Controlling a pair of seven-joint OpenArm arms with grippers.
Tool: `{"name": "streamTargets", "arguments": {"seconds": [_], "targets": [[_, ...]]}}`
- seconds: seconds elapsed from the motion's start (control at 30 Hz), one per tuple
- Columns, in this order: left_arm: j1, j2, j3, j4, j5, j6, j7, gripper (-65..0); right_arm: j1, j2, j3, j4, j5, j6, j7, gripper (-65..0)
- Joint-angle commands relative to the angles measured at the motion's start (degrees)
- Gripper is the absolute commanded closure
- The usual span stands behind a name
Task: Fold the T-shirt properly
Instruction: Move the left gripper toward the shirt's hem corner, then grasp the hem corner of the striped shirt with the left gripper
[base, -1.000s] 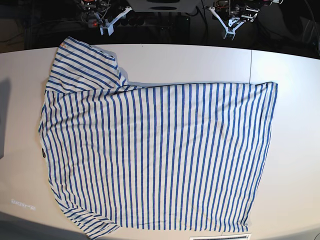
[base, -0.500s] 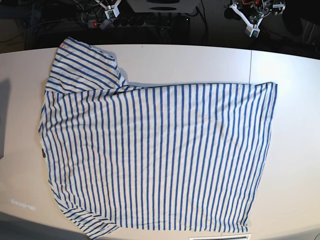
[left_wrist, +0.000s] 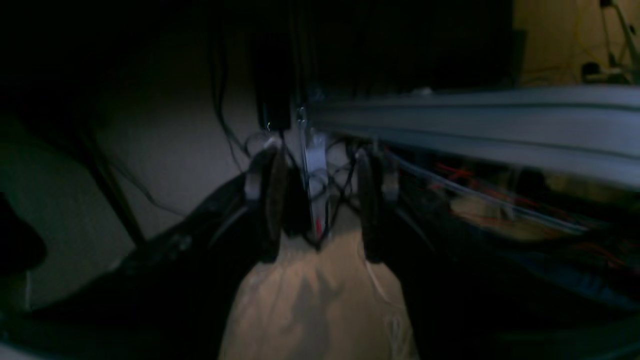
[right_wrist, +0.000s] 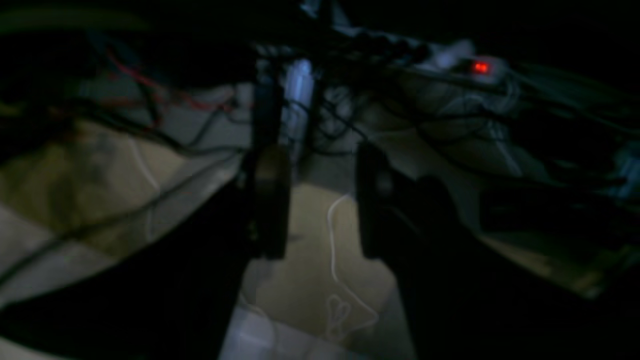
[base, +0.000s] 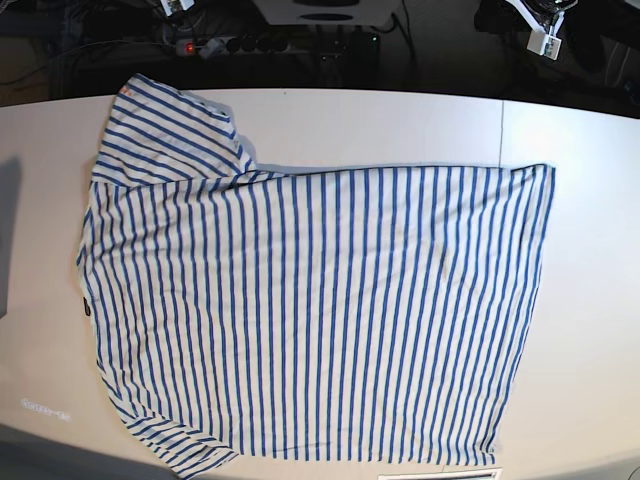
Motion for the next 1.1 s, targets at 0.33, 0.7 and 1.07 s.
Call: {"name": "streamTargets", "arguments": {"seconds": [0.33,0.7,1.07], "targets": [[4.83,-2.43,-10.03,18.86,-5.05,-0.81,5.70,-27.1,-17.22,5.60,4.50,31.93,11.15,1.42,-4.72,-22.3],[-0.76,-11.02,-10.27,23.50,-13.46,0.48,11.56,-38.4,-17.00,5.60,13.75,39.01,15.37,1.46,-5.60,-22.3],[-17.90,-14.43,-10.23,9.55,-18.67,3.26,13.22,-38.4,-17.05,5.57,13.73,38.99,14.67,1.46,-5.81,-22.3]]}}
